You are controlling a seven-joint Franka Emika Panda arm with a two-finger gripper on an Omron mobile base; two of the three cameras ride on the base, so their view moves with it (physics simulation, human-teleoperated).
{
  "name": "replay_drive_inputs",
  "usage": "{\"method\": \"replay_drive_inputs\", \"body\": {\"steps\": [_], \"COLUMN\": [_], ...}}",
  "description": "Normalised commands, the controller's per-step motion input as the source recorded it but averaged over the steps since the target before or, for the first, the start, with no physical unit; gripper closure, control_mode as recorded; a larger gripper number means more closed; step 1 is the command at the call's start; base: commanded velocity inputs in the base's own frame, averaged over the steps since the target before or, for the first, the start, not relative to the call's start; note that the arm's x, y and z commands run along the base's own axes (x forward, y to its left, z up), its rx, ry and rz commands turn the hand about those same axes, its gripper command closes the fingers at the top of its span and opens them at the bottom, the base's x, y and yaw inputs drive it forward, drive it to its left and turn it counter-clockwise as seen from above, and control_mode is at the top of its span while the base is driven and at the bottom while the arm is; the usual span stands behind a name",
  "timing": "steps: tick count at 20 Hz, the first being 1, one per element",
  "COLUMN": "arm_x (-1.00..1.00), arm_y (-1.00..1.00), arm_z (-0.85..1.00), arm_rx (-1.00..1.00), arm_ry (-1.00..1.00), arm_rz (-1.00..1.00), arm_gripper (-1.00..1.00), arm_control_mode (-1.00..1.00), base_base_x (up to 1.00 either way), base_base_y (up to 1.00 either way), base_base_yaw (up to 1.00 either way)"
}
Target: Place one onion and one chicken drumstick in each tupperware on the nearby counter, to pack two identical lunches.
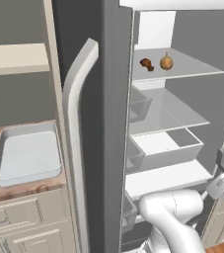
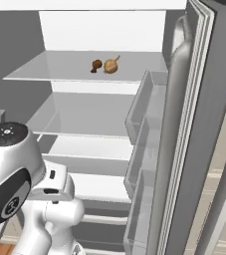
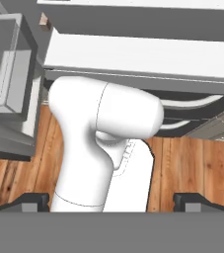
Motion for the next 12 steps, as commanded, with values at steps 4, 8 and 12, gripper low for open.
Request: {"method": "replay_drive_inputs", "body": {"steps": [4,8,12], "arm_x": [0.0,0.0,0.45], "arm_y": [0.0,0.0,0.08], "arm_z": [0.0,0.0,-0.03], "arm_rx": [0.0,0.0,0.0], "arm_ry": [0.0,0.0,0.0], "arm_rz": [0.0,0.0,0.0], "arm_gripper": [-1.0,-1.0,-1.0], "arm_control_mode": [1.0,1.0,-1.0], "base_base_x": [0.36,0.5,0.0], "base_base_y": [-0.28,0.06,0.0], "base_base_yaw": [0.16,0.04,0.0]}}
